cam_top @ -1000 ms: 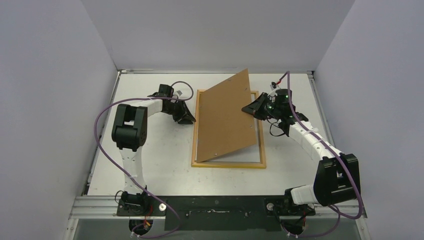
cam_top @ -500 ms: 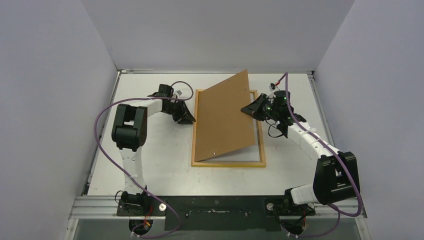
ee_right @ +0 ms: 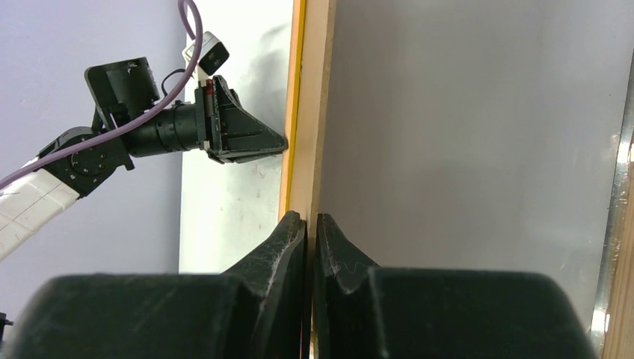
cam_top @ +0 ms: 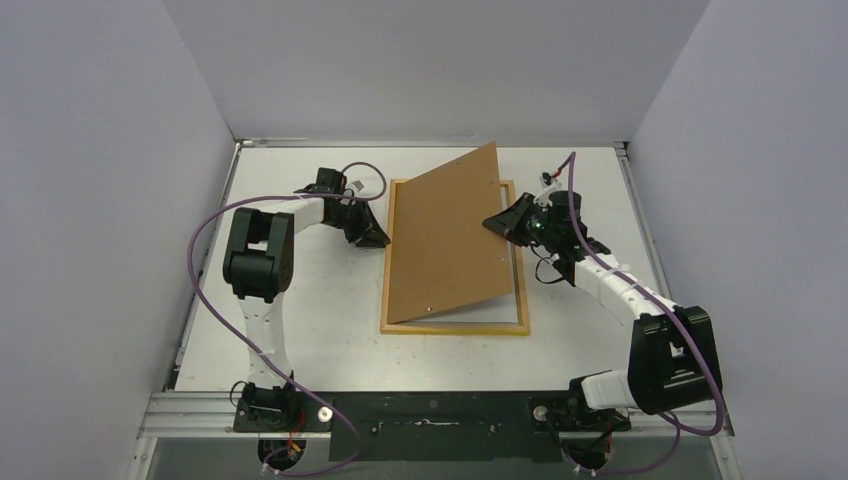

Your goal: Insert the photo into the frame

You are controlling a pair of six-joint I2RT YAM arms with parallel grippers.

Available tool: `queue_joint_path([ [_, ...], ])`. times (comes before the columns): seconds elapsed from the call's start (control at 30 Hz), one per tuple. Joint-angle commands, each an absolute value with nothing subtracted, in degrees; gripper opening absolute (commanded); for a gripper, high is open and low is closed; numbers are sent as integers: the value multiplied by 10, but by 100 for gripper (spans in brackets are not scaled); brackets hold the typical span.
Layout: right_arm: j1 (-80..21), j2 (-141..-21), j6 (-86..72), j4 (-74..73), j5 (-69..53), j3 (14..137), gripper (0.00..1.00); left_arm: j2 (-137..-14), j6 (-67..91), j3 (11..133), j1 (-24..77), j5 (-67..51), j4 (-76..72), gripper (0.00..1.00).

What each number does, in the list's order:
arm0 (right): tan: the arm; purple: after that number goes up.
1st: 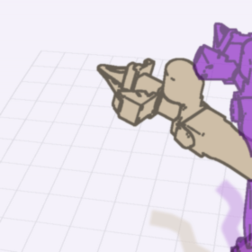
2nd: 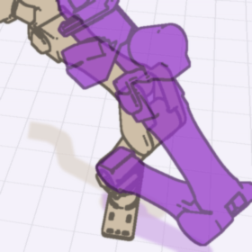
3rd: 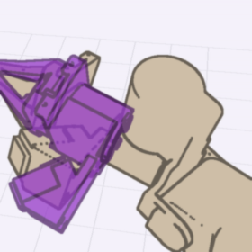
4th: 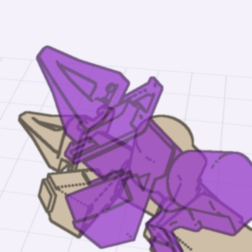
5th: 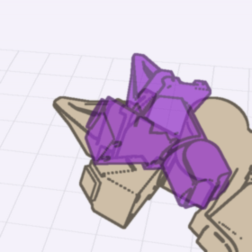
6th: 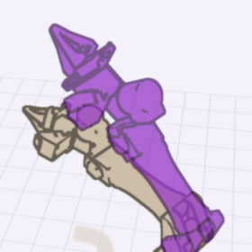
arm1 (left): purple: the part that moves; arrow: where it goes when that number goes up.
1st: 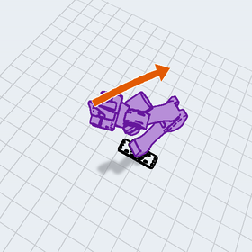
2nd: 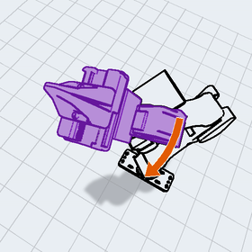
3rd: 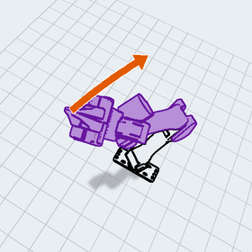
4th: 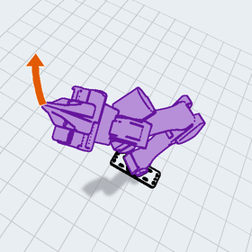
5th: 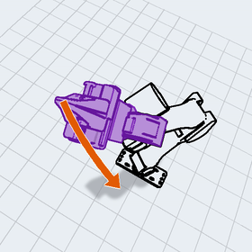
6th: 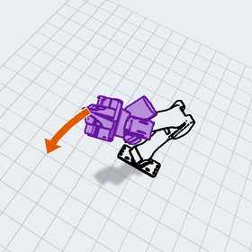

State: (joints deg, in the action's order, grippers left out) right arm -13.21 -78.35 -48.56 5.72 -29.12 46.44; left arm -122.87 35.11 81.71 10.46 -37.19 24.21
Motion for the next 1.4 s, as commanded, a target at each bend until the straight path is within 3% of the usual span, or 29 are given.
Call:
queue_joint_path([
  [0.0,-145,-757,-445,130,-271,438,0,-1250,330,827,108,-359,264,19],
  [0.63,-142,-724,-441,200,-261,385,0,-1255,331,829,108,-364,263,16],
  [1.37,-122,-804,-383,110,-321,435,0,-1266,317,848,105,-369,281,16],
])
